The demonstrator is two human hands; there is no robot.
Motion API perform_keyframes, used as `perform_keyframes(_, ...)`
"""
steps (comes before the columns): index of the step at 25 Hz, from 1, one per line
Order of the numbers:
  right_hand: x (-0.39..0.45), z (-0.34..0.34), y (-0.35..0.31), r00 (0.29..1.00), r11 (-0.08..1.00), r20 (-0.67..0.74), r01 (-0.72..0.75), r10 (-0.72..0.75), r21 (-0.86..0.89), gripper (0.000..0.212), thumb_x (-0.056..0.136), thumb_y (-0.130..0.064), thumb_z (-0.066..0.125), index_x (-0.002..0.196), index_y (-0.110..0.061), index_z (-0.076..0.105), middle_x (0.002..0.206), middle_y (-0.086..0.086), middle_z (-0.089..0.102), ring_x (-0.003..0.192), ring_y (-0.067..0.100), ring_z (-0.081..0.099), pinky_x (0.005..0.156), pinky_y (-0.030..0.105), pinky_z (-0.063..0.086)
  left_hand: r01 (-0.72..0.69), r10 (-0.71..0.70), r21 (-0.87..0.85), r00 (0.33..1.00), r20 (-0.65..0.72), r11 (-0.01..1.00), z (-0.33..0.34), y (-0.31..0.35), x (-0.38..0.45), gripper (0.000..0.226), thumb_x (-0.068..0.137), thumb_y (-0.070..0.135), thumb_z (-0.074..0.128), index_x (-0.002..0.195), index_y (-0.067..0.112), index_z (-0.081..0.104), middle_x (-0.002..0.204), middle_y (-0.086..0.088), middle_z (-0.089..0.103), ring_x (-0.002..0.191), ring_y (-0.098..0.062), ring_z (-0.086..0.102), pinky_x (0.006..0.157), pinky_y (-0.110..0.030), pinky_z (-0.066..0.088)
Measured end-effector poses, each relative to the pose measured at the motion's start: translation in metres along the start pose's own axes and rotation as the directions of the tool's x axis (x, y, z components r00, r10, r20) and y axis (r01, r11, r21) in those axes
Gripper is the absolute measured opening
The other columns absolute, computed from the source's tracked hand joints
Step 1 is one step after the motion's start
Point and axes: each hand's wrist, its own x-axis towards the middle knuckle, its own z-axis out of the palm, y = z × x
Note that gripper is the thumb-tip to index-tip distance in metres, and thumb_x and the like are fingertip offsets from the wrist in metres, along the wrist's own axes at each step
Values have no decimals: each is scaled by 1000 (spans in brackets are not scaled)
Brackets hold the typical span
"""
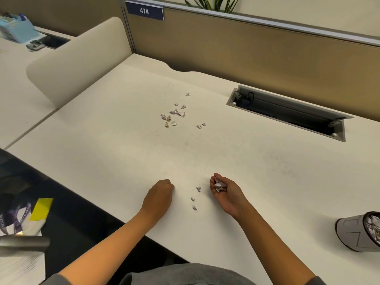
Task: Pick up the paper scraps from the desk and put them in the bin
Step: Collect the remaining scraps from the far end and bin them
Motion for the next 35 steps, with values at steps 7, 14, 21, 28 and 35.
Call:
perform_keyframes(7,-2,-13,-5,999,999,-18,30,-30,20,10,93,-1,58,100,1,65,88,11,64,81,19,63,67,24,59,-93,110,-211,991,72,973,0,60,27,26,90,4,47,98,8,72,92,-6,65,88,-22,64,72,-24,45)
perform_keyframes(14,-3,-26,-10,998,998,-28,54,-53,37,8,93,-2,60,98,1,66,87,10,65,80,18,64,71,24,58,-289,300,-82,920,253,954,-7,65,12,43,85,30,46,122,13,60,110,0,48,102,-18,51,80,-34,51)
perform_keyframes(21,-3,-28,-10,998,997,-34,57,-56,44,8,93,-2,60,96,1,67,87,11,65,81,19,63,77,26,54,-323,312,-22,891,328,946,-4,58,-6,33,92,25,49,119,11,59,114,-1,48,101,-19,53,78,-33,49)
perform_keyframes(28,-4,-26,0,999,999,-22,38,-38,6,8,92,-1,61,96,2,67,88,12,65,82,20,64,78,27,54,-153,182,-128,947,265,980,3,71,-3,22,87,11,50,89,9,71,91,-1,61,82,-20,60,70,-31,50)
perform_keyframes(35,-9,-29,0,1000,1000,30,6,-6,7,18,95,-3,55,106,6,66,106,17,65,100,26,64,89,31,53,15,54,-375,984,172,927,-19,104,21,14,75,13,66,81,16,78,78,5,70,68,-6,61,57,-13,44)
